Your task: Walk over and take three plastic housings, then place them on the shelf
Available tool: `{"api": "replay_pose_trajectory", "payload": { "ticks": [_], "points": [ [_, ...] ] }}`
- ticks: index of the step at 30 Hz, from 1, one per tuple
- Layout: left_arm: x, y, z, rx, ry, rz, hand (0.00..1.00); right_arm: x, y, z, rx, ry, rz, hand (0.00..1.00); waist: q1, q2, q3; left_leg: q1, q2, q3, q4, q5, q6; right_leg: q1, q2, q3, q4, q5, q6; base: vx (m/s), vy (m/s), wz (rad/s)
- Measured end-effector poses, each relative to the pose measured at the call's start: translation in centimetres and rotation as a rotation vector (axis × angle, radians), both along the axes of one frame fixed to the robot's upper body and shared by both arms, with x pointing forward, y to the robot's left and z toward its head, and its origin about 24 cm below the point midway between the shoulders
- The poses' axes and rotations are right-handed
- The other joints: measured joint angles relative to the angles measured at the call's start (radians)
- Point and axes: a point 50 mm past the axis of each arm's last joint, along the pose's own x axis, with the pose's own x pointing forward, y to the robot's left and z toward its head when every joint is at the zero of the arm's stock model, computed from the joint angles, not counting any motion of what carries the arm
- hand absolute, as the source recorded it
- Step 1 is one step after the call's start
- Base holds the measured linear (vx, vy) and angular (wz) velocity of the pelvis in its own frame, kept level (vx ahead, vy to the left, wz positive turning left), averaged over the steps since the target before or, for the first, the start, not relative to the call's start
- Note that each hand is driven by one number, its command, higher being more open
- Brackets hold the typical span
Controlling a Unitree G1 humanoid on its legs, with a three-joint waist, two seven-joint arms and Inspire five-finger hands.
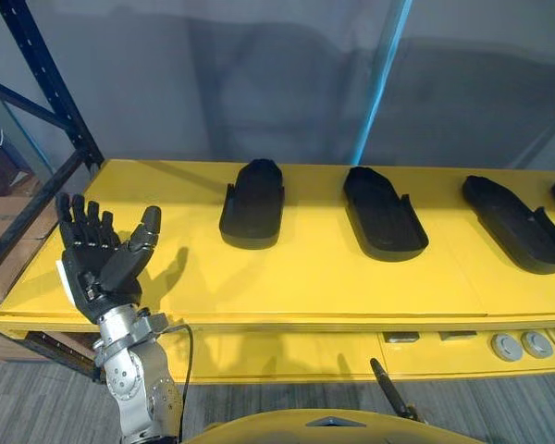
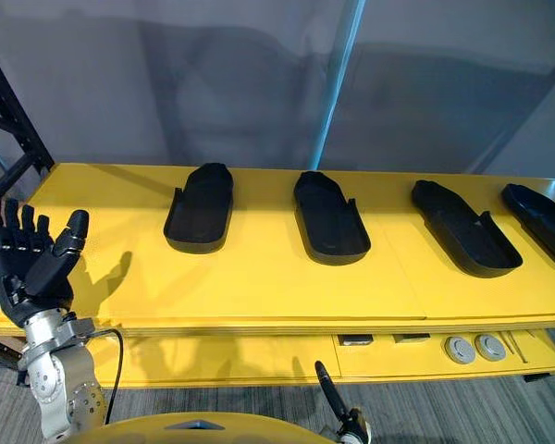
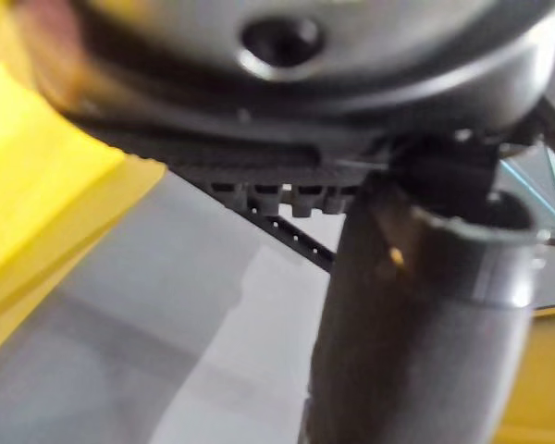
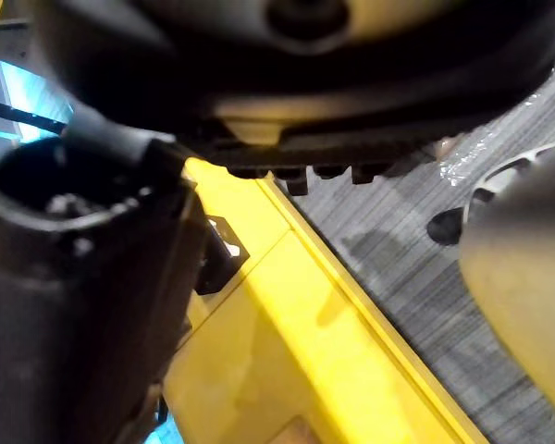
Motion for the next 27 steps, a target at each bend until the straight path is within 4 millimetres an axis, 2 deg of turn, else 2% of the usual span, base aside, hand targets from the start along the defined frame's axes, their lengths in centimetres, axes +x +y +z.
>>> {"api": "replay_pose_trajectory", "payload": {
  "ticks": [4, 6, 9, 13, 17, 18, 19, 20, 21, 22, 23, 25, 26, 27],
  "points": [
    [1.1, -1.1, 0.6, -0.04, -0.054, -0.113, 1.0, 0.2, 0.0, 0.1, 0.002, -0.031, -0.02, 1.0, -0.012, 0.002, -0.005, 0.027, 0.003, 0.048, 0.002, -0.015, -0.008, 0.0, 0.007, 0.046, -0.003, 0.004, 0.005, 0.01, 0.015, -0.35],
    [1.6, -2.2, 1.8, -0.014, -0.099, -0.203, 1.0, 0.3, 0.0, 0.3, -0.004, -0.072, -0.011, 1.0, -0.018, -0.001, -0.008, 0.044, 0.009, 0.082, 0.01, -0.027, -0.014, -0.001, 0.015, 0.076, -0.003, 0.005, 0.006, 0.0, 0.002, -0.47],
    [2.4, -3.7, 4.3, 0.048, -0.21, -0.315, 1.0, 0.7, -0.1, 0.6, -0.023, -0.131, 0.033, 1.0, -0.035, -0.001, -0.01, 0.059, 0.022, 0.129, 0.043, -0.053, -0.023, -0.004, 0.024, 0.12, -0.003, 0.007, 0.005, 0.0, -0.01, -0.45],
    [3.9, -5.1, 8.6, 0.147, -0.409, -0.407, 1.0, 1.4, -0.2, 1.6, -0.077, -0.21, 0.118, 1.0, -0.075, 0.01, -0.009, 0.061, 0.044, 0.187, 0.095, -0.089, -0.034, -0.023, 0.042, 0.172, -0.005, 0.022, 0.002, -0.02, -0.019, -0.44],
    [4.1, -5.7, 10.7, 0.23, -0.485, -0.388, 1.0, 1.7, -0.2, 2.1, -0.084, -0.264, 0.154, 1.0, -0.096, 0.023, -0.004, 0.065, 0.067, 0.238, 0.181, -0.136, -0.035, -0.051, 0.076, 0.258, -0.005, 0.044, -0.012, -0.03, -0.036, -0.77],
    [4.0, -5.7, 10.9, 0.251, -0.48, -0.366, 1.0, 1.9, 0.0, 2.2, -0.078, -0.276, 0.181, 1.0, -0.095, 0.023, 0.011, 0.061, 0.079, 0.17, 0.247, -0.16, 0.006, -0.053, 0.087, 0.304, -0.005, 0.052, -0.022, -0.03, -0.117, -1.45],
    [3.7, -5.3, 11.0, 0.259, -0.465, -0.314, 1.0, 2.3, 0.3, 2.3, -0.068, -0.304, 0.229, 1.0, -0.086, 0.033, 0.023, 0.042, 0.089, 0.036, 0.331, -0.201, 0.073, -0.06, 0.105, 0.364, -0.004, 0.058, -0.031, -0.02, -0.115, -1.43],
    [3.7, -5.2, 11.1, 0.257, -0.464, -0.303, 1.0, 2.6, 0.3, 2.4, -0.07, -0.315, 0.243, 1.0, -0.083, 0.034, 0.024, 0.035, 0.089, 0.007, 0.351, -0.21, 0.085, -0.063, 0.107, 0.377, -0.004, 0.054, -0.037, -0.03, -0.124, -1.48],
    [3.4, -4.7, 11.4, 0.253, -0.467, -0.267, 1.0, 3.2, 0.4, 2.6, -0.065, -0.341, 0.269, 1.0, -0.078, 0.044, 0.033, 0.012, 0.093, -0.098, 0.421, -0.246, 0.112, -0.079, 0.126, 0.427, -0.001, 0.042, -0.054, -0.08, -0.039, -1.28],
    [3.0, -4.5, 11.6, 0.267, -0.47, -0.248, 1.0, 3.4, 0.0, 2.7, -0.083, -0.35, 0.305, 1.0, -0.068, 0.051, 0.037, -0.013, 0.094, -0.181, 0.465, -0.273, 0.127, -0.104, 0.143, 0.467, -0.003, 0.032, -0.061, -0.08, -0.039, -1.35],
    [2.8, -4.5, 11.8, 0.273, -0.477, -0.248, 1.0, 3.6, -0.2, 2.8, -0.095, -0.353, 0.324, 1.0, -0.063, 0.059, 0.039, -0.016, 0.092, -0.213, 0.469, -0.284, 0.14, -0.112, 0.15, 0.477, -0.008, 0.03, -0.064, -0.1, 0.026, -1.1],
    [2.1, -4.6, 12.3, 0.309, -0.511, -0.266, 1.0, 4.2, -0.9, 3.1, -0.118, -0.363, 0.363, 1.0, -0.061, 0.086, 0.044, -0.019, 0.085, -0.268, 0.411, -0.354, 0.198, -0.146, 0.171, 0.466, -0.032, 0.03, -0.063, -0.08, 0.077, -0.61],
    [2.0, -4.7, 12.5, 0.32, -0.524, -0.276, 1.0, 4.4, -1.0, 3.2, -0.123, -0.368, 0.368, 1.0, -0.061, 0.099, 0.045, -0.02, 0.087, -0.278, 0.384, -0.384, 0.194, -0.161, 0.175, 0.457, -0.03, 0.037, -0.057, -0.07, 0.081, -0.21],
    [1.9, -4.7, 12.8, 0.337, -0.543, -0.292, 1.0, 4.8, -1.0, 3.2, -0.123, -0.376, 0.372, 1.0, -0.059, 0.093, 0.067, -0.02, 0.081, -0.283, 0.377, -0.384, 0.143, -0.18, 0.165, 0.447, -0.005, 0.05, -0.049, -0.09, 0.104, -0.02]
  ]
}}
